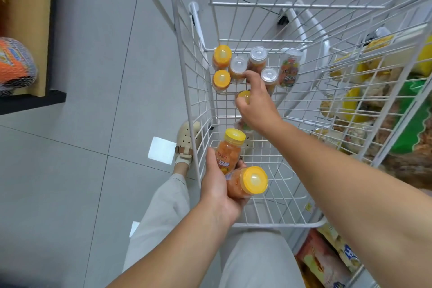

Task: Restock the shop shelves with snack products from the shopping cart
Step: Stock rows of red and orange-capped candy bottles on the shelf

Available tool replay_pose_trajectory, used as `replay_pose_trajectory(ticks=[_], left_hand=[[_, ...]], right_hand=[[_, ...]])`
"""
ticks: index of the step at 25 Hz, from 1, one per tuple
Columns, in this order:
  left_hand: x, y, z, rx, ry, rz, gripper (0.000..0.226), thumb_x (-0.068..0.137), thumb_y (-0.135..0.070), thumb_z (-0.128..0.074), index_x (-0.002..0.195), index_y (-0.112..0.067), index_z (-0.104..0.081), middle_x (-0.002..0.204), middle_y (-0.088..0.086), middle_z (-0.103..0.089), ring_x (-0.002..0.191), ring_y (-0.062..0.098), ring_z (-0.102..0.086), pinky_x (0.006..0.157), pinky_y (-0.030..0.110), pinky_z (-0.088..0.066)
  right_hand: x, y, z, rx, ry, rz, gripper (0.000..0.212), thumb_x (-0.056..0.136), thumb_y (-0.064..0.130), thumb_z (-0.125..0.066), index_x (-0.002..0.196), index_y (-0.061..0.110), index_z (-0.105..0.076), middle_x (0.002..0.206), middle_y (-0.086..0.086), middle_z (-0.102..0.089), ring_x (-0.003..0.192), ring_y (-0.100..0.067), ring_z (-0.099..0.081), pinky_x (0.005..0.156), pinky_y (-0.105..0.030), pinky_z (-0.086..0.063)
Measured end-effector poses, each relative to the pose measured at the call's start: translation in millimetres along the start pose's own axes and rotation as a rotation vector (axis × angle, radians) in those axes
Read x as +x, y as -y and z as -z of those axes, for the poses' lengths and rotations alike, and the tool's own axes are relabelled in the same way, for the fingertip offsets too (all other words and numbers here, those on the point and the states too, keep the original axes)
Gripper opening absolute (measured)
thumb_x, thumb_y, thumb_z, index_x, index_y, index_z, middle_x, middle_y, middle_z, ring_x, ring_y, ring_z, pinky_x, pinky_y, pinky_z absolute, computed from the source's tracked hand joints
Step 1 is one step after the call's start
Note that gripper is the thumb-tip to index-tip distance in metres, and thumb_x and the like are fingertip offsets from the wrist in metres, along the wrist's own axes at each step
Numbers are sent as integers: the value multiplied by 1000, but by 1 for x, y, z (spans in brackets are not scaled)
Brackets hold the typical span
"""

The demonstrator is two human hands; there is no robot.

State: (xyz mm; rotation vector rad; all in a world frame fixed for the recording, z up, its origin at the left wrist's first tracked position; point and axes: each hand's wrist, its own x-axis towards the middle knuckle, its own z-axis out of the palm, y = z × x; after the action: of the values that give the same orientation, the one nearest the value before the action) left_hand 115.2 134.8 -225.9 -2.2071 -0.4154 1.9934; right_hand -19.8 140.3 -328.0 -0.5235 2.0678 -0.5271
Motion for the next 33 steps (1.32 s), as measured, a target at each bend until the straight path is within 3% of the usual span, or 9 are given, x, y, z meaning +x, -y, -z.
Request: replay_pose_trajectory(ticks=[6,11,16,21,24,26,28,30,33], left_hand=[[3,0,2,13,3,4,55,88,-72,-51,78,-19,-64,63,-1,-62,47,13,-58,54,22,-48],[-2,0,3,23,17,8,56,89,-71,-50,76,-18,-62,62,0,-60,49,14,-57,58,24,-47],[-12,0,6,99,22,14,57,87,-73,-50,77,-18,-63,62,-1,-60,55,13,-56,61,25,-45],[-29,-4,7,173,103,-13,53,88,-68,-53,82,-17,-66,68,0,-66,50,10,-58,55,21,-51],[-60,-10,2,251,205,-46,60,87,-68,-53,103,-13,-71,74,1,-70,50,9,-59,53,20,-51],[-85,-14,-5,325,274,-47,74,85,-72,-53,129,-13,-65,75,1,-70,54,11,-62,50,21,-53],[-117,-12,-14,461,348,-8,83,81,-75,-55,136,-13,-59,88,3,-70,59,15,-67,48,23,-56],[-157,2,-22,638,451,36,82,78,-77,-55,122,-8,-67,103,6,-69,67,18,-70,52,25,-59],[-217,37,-28,896,546,20,65,82,-73,-51,83,-13,-76,114,11,-70,83,25,-70,61,31,-62]], right_hand=[[15,15,-25,-537,-57,127,82,90,11,-60,147,46,-13,121,-14,-36,74,-30,-52,55,-37,-42],[22,13,-18,-619,-23,163,50,94,16,-57,138,28,-39,126,-15,-40,89,-39,-59,59,-39,-39],[-1,-3,0,-438,-15,79,41,97,25,-54,136,27,-42,123,-9,-47,97,-38,-59,68,-40,-44],[-58,10,48,22,-227,-16,44,90,19,-61,131,31,-49,124,3,-56,89,-20,-55,74,-32,-42],[-128,21,100,198,-308,-42,44,86,15,-66,119,40,-50,99,16,-58,70,-5,-52,69,-26,-45],[-180,30,128,210,-312,-84,46,86,8,-65,116,39,-50,95,12,-57,67,2,-51,61,-12,-43],[-233,44,147,326,-289,-125,42,88,10,-66,109,44,-51,99,2,-60,63,-4,-56,51,-12,-47],[-287,61,162,459,-295,-137,41,89,17,-68,102,51,-52,97,-1,-60,64,-13,-62,45,-26,-53],[-364,79,175,594,-392,-129,35,88,21,-70,96,53,-57,88,1,-60,66,-13,-64,43,-29,-51]])
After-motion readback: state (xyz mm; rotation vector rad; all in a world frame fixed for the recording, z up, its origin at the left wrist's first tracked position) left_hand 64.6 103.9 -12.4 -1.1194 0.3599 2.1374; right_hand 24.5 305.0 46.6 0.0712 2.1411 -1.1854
